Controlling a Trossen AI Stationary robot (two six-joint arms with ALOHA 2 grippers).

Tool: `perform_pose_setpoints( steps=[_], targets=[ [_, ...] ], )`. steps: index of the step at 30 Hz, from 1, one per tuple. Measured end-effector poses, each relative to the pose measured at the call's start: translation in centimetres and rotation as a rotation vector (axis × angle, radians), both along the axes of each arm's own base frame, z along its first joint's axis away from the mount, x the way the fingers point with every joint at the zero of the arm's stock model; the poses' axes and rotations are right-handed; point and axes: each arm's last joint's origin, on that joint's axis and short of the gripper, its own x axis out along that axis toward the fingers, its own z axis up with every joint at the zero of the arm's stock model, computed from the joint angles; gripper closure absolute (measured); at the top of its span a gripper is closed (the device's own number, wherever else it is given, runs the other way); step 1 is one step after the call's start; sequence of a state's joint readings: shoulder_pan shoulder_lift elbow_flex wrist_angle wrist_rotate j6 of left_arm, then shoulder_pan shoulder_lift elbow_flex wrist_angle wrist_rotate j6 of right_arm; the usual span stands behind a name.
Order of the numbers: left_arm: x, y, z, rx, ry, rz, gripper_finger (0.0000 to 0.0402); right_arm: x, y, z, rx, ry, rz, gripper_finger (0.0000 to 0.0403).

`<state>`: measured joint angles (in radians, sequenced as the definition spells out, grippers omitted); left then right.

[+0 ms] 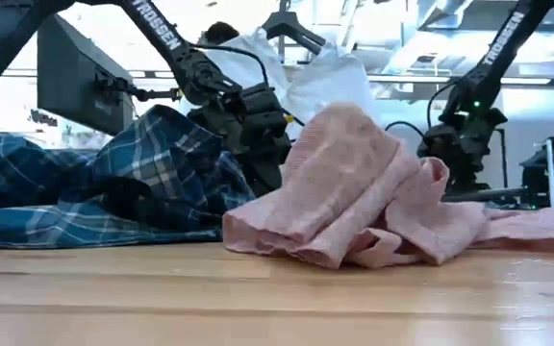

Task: Hang clothes
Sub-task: Hang the blue long sleeve on the hanger rack

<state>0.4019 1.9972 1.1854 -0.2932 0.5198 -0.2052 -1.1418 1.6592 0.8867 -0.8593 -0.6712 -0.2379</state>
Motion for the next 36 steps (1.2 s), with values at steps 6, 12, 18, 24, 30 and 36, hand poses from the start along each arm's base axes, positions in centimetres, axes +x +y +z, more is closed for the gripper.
perform_pose_setpoints(
  steps=[6, 12, 18, 24, 30, 36],
  targets=[
    [0.0, 0.0, 0.1, 0.003, -0.004, -0.003, 0.0228, 1.5, 1.0, 0.0, -0.013, -0.009, 0.096, 0.0309],
    [0.2, 0.2, 1.9, 0.001, 0.006, 0.006, 0.0228, 2.0, 1.7, 0.8, -0.016, -0.019, 0.131, 0.0343],
    [-0.5, 0.3, 8.3, 0.152, 0.007, 0.013, 0.0228, 2.3, 2.4, 4.2, -0.117, 0.021, 0.154, 0.0343],
    [-3.0, 0.3, 16.0, 0.352, 0.039, 0.032, 0.0228, 2.7, 3.3, 9.7, -0.259, -0.045, 0.138, 0.0352],
    [-8.0, 1.0, 21.6, 0.371, 0.049, 0.159, 0.0228, 2.8, 4.5, 14.5, -0.364, -0.107, 0.134, 0.0375],
    [-13.9, 4.9, 23.2, 0.49, 0.208, 0.433, 0.0228, 2.9, 5.1, 17.7, -0.456, -0.16, 0.104, 0.0375]
  ],
)
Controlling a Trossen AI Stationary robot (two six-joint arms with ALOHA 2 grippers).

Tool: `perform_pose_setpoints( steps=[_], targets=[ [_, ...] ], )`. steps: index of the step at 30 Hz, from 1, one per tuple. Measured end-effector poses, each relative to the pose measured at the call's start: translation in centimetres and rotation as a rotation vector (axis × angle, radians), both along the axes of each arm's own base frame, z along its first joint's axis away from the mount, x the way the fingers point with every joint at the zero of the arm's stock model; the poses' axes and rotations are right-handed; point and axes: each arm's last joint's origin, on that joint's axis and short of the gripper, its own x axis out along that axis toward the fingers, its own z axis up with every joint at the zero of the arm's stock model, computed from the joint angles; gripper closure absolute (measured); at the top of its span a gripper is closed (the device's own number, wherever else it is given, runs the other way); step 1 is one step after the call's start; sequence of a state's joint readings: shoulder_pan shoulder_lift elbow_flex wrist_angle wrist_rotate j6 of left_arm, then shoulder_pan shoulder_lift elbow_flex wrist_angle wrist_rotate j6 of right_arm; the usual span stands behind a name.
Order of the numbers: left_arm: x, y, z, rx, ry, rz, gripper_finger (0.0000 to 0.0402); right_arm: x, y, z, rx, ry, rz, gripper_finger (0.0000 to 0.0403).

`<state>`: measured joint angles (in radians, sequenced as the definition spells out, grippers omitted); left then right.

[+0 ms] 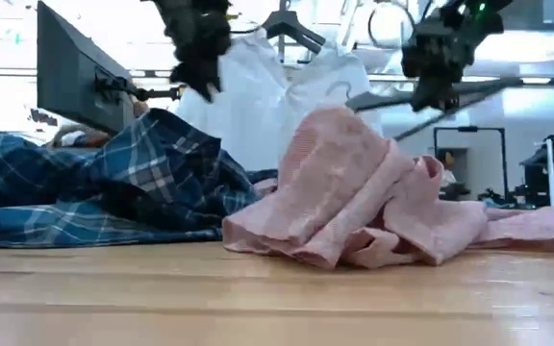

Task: Hang clothes
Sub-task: Hang the blue long sleeve on the hanger rack

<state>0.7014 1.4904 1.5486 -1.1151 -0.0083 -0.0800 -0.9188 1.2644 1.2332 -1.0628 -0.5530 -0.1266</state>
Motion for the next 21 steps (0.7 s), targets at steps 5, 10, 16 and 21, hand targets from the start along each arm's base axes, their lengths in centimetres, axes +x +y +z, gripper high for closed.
perform_pose_setpoints(
  steps=[5, 10, 16, 21],
  targets=[
    [-2.7, 4.9, -2.0, -0.015, 0.093, 0.074, 0.0228, 0.5, 0.5, 1.0, -0.019, -0.011, -0.001, 0.0376],
    [-4.1, 9.9, -6.0, -0.076, 0.202, 0.076, 0.0228, 1.0, 1.2, 1.2, -0.005, -0.012, 0.005, 0.0376],
    [-4.0, 13.7, -11.9, -0.165, 0.308, -0.018, 0.0228, 0.6, 2.5, 2.1, -0.007, -0.034, -0.022, 0.0376],
    [-3.5, 15.2, -15.7, -0.209, 0.37, -0.085, 0.0228, -0.1, 3.3, 3.0, -0.01, -0.054, -0.072, 0.0376]
  ],
)
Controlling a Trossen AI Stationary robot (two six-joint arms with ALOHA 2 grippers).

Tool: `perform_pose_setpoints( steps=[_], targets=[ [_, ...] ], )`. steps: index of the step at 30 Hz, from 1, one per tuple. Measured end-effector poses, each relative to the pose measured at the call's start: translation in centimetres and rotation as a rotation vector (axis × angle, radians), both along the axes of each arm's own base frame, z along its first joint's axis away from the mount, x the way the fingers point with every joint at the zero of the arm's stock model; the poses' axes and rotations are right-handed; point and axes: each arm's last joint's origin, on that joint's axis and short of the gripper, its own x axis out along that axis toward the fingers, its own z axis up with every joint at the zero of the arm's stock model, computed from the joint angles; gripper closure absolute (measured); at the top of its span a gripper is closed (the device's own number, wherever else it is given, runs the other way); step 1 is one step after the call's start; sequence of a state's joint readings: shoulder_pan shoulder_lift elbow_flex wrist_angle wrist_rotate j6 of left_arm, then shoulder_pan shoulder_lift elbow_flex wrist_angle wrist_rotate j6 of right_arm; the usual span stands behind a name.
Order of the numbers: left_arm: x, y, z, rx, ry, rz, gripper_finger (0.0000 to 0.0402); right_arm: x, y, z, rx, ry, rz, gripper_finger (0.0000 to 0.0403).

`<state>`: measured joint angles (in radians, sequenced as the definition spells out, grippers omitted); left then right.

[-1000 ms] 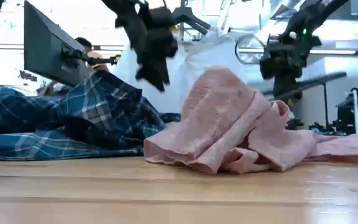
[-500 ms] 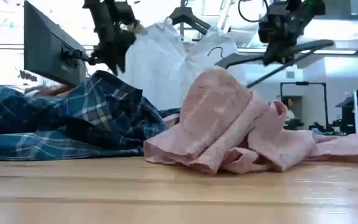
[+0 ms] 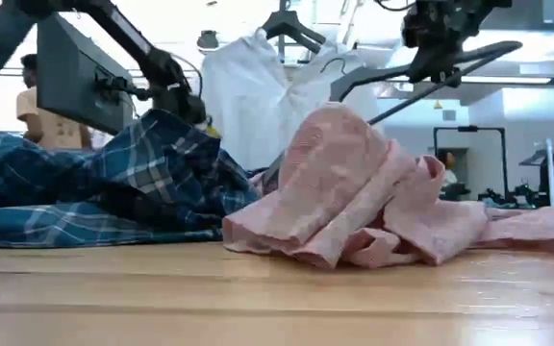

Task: Hang clothes
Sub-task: Hang the blue long sleeve on the hanger rack

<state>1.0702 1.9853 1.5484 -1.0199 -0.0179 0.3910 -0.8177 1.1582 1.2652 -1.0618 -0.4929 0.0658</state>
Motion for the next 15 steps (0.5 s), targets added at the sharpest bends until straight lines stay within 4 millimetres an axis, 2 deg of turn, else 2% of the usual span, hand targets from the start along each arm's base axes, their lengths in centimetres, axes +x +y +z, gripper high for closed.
perform_pose_setpoints(
  steps=[7, 12, 15],
  targets=[
    [0.7, 0.6, -4.5, -0.122, 0.059, -0.058, 0.0228, -0.7, 0.7, 0.7, -0.01, -0.018, -0.052, 0.0376],
    [1.0, 0.6, -6.4, -0.17, 0.096, -0.036, 0.0228, -0.9, 0.8, 0.9, -0.009, -0.023, -0.057, 0.0376],
    [1.1, 0.7, -6.6, -0.158, 0.104, -0.018, 0.0233, -0.9, 0.8, 0.8, -0.009, -0.022, -0.057, 0.0376]
  ],
)
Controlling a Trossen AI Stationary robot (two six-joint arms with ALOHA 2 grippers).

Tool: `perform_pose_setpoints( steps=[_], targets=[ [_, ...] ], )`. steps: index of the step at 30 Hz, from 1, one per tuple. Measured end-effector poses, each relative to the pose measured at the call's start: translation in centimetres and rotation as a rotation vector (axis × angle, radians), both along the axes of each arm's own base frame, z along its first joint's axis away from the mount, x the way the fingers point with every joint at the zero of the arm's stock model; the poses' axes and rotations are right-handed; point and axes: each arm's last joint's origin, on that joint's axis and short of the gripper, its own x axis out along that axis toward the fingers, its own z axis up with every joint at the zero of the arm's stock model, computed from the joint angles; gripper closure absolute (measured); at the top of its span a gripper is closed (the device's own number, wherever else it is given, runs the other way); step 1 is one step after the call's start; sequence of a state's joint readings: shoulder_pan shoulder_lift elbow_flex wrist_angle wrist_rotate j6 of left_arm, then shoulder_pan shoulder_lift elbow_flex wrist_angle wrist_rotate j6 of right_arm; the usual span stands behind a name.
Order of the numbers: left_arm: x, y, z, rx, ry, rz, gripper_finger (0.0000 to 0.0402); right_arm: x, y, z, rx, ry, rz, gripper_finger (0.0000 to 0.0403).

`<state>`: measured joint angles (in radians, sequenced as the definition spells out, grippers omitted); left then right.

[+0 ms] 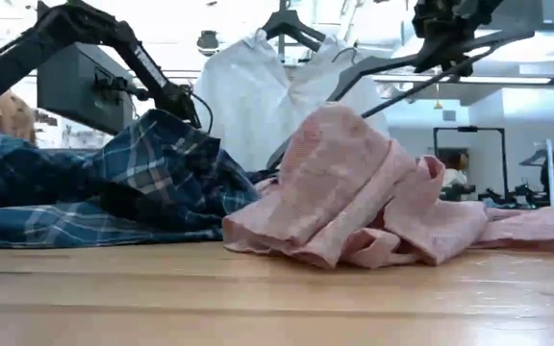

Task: Hang clothes
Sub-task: Hang the blue long sleeve on the hanger rack

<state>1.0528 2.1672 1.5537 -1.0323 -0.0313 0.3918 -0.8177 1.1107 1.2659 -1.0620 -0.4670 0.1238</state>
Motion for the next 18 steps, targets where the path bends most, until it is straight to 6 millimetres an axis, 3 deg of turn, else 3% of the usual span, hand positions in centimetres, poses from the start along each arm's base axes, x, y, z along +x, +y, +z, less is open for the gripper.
perform_pose_setpoints(
  steps=[3, 7, 11, 13, 18],
  targets=[
    [0.2, 0.0, 0.0, 0.015, -0.004, -0.014, 0.027, 0.0, 0.0, 0.0, -0.008, 0.001, 0.008, 0.0376],
    [0.5, -0.2, 0.2, 0.014, -0.009, -0.04, 0.0376, 0.0, 0.0, 0.0, -0.02, 0.003, 0.02, 0.0376],
    [1.5, -1.2, 2.1, 0.074, -0.018, -0.06, 0.0396, -0.2, 0.3, 0.2, -0.044, 0.0, 0.041, 0.0376],
    [2.3, -2.0, 3.9, 0.138, -0.027, -0.077, 0.0398, -0.4, 0.6, 0.4, -0.067, -0.009, 0.056, 0.0376],
    [3.7, -5.6, 11.4, 0.327, -0.135, -0.093, 0.04, -1.3, 1.5, 1.5, -0.116, -0.046, 0.06, 0.0376]
  ],
)
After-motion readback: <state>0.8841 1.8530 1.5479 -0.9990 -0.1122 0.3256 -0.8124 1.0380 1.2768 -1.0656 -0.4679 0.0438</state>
